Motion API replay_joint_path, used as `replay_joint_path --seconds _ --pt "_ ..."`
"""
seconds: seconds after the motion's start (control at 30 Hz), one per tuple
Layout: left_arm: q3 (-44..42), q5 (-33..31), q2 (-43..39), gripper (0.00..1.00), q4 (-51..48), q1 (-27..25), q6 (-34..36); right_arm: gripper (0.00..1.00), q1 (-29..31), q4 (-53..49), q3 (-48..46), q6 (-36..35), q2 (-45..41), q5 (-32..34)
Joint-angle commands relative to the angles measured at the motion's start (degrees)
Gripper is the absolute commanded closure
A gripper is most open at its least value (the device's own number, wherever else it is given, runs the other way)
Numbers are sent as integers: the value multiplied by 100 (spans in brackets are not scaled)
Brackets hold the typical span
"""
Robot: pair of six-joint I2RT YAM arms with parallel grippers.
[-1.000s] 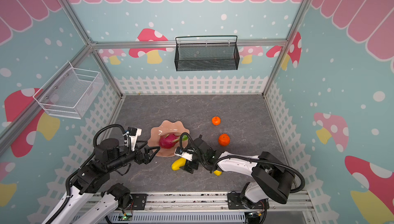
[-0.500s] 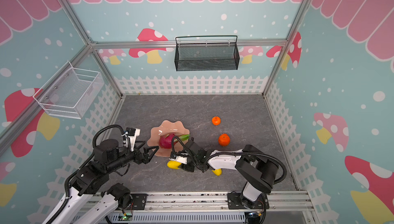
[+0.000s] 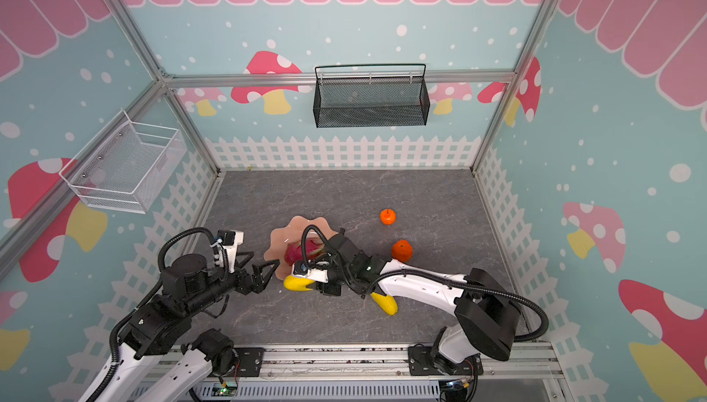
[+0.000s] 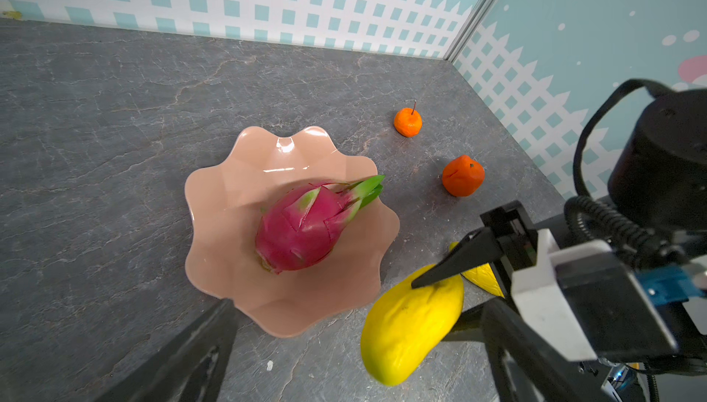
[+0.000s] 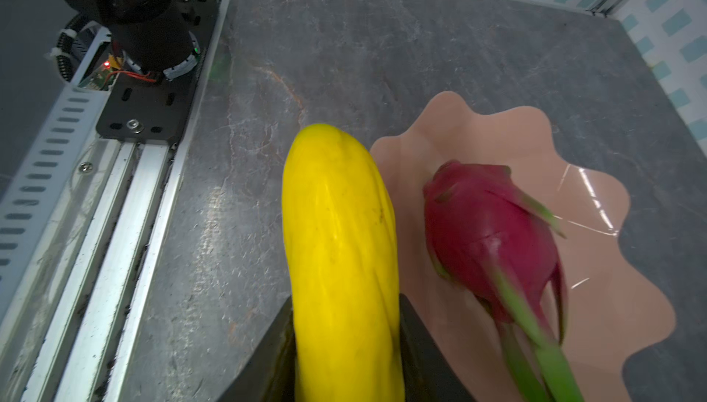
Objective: Place and organize the fake fruits in the fruit bowl
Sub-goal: 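Place the yellow fruit in the bowl beside the dragon fruit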
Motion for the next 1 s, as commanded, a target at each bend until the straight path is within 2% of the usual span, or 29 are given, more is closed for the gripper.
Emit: replay_joint_path --seconds 0.0,0.3,0.5,0.7,0.8,0.97 --pt "-48 -96 -92 0 -87 -12 -34 61 -39 -261 427 -392 470 617" --pt "-48 -116 -106 0 -95 -12 -34 60 -192 -282 1011 -640 1404 752" --pt "-48 -96 -96 0 -97 -12 -25 45 -208 -213 1057 -569 1597 982" --pt "-48 -57 -70 0 -96 -10 -21 31 -208 -193 1076 -576 1508 1132" --pt "-48 -34 -45 0 -93 -10 -21 27 -209 -212 1058 -565 1353 1141" --pt "-48 22 -26 0 -89 -13 -28 23 -209 -460 594 -97 565 1375"
